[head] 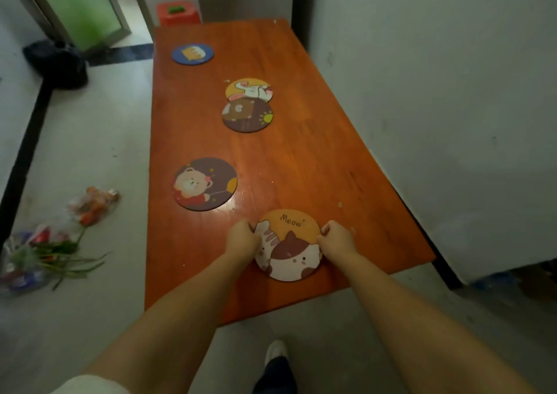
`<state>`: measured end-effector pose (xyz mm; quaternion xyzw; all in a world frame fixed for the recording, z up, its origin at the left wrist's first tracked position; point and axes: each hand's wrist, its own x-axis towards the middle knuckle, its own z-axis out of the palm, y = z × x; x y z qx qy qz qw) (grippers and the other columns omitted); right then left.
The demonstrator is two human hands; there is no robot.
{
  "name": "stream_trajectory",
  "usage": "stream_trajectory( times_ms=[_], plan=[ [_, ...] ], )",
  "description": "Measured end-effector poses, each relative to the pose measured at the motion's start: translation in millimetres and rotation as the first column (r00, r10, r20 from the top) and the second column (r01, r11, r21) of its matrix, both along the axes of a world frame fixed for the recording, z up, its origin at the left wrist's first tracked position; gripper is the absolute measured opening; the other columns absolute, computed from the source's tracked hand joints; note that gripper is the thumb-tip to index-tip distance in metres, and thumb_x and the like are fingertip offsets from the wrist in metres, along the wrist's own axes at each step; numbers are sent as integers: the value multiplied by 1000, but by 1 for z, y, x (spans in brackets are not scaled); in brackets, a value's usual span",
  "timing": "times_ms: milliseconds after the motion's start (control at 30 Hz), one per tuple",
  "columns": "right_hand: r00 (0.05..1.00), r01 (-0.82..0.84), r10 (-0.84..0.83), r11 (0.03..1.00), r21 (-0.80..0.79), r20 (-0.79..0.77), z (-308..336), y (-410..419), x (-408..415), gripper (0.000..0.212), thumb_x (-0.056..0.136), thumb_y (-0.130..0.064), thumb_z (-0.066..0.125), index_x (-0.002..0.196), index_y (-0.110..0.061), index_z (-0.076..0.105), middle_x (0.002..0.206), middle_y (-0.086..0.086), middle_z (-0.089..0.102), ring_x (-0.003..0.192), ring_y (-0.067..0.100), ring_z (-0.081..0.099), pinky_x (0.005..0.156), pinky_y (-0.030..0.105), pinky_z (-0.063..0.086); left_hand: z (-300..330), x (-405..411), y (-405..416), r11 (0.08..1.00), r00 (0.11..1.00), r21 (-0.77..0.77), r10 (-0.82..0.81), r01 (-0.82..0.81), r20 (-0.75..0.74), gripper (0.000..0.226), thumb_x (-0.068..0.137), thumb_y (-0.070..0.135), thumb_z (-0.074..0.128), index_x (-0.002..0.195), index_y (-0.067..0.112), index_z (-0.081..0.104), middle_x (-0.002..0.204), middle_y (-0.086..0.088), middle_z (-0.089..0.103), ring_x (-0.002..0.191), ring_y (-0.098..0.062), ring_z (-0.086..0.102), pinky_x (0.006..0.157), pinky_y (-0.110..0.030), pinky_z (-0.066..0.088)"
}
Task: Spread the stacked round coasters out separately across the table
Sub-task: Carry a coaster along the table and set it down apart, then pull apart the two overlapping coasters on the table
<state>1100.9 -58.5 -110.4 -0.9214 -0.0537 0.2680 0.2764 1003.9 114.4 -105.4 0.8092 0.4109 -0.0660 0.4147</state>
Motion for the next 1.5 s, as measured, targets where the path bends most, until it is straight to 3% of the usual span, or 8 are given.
stream_trajectory(
  times_ms=[200, 333, 400, 700, 867, 1167, 1333, 1500],
  plan=[
    [962, -226, 260, 931, -285, 84, 7, 0, 13, 36, 89, -30, 60, 119, -13, 48, 121, 10, 57, 110, 31, 57, 94, 43, 45, 3, 12, 5, 992, 979, 84, -76, 93, -187, 36, 84, 1, 54, 119, -1, 47, 120, -25, 55, 109, -42, 56, 89, -53, 51],
    [977, -191, 207, 955, -226, 49, 24, -12, 34, 45, 91, -32, 58, 130, -15, 45, 132, 10, 52, 117, 29, 55, 93, 43, 49, 25, 35, 3, 993, 985, 22, -110, 114, -132, 15, 87, 9, 60, 82, 12, 47, 76, -14, 50, 64, -25, 50, 62, -40, 43],
    [987, -131, 146, 976, -174, 74, 35, -26, 52, 42, 91, -32, 57, 129, -16, 48, 130, 10, 53, 115, 27, 56, 92, 41, 49, 33, 56, -4, 993, 991, -13, -121, 120, -58, 37, 89, 9, 57, 65, 20, 30, 61, -4, 32, 51, -17, 29, 52, -33, 29],
    [985, 50, -38, 996, -69, 166, 65, -127, 166, 32, 91, -27, 56, 117, -9, 55, 118, 13, 63, 99, 28, 60, 78, 34, 47, 65, 178, -88, 982, 973, 48, -186, 181, 139, 25, 91, 32, 57, 89, 10, 45, 92, -16, 57, 84, -32, 54, 69, -38, 39],
    [982, 21, -16, 999, -27, 187, 63, -191, 254, 32, 89, -26, 57, 116, -8, 57, 120, 14, 62, 104, 30, 60, 78, 30, 44, 63, 257, -149, 994, 976, 68, -101, 89, 192, 19, 90, 27, 59, 89, 11, 47, 106, -24, 65, 100, -36, 61, 83, -42, 49],
    [977, -136, 134, 991, 4, 168, 87, -277, 400, 26, 90, -24, 57, 108, -5, 58, 113, 16, 64, 102, 31, 59, 84, 35, 47, 66, 379, -262, 995, 965, -23, 103, -101, 242, 33, 88, 25, 60, 64, 19, 39, 86, -14, 59, 84, -28, 57, 73, -33, 42],
    [955, -265, 259, 964, 24, 146, 86, -254, 444, 26, 90, -22, 55, 109, -4, 57, 115, 16, 63, 95, 27, 57, 82, 33, 46, 67, 403, -256, 974, 945, -47, 225, -220, 238, 34, 88, 25, 60, 62, 22, 37, 71, -2, 53, 80, -23, 54, 72, -33, 42],
    [890, -437, 433, 899, 3, 142, 83, -184, 464, 26, 89, -23, 56, 109, -7, 59, 113, 15, 65, 102, 30, 61, 89, 37, 49, 55, 396, -205, 913, 887, -29, 402, -406, 227, 18, 88, 24, 59, 79, 13, 48, 97, -22, 66, 94, -34, 63, 80, -37, 47]
  ],
)
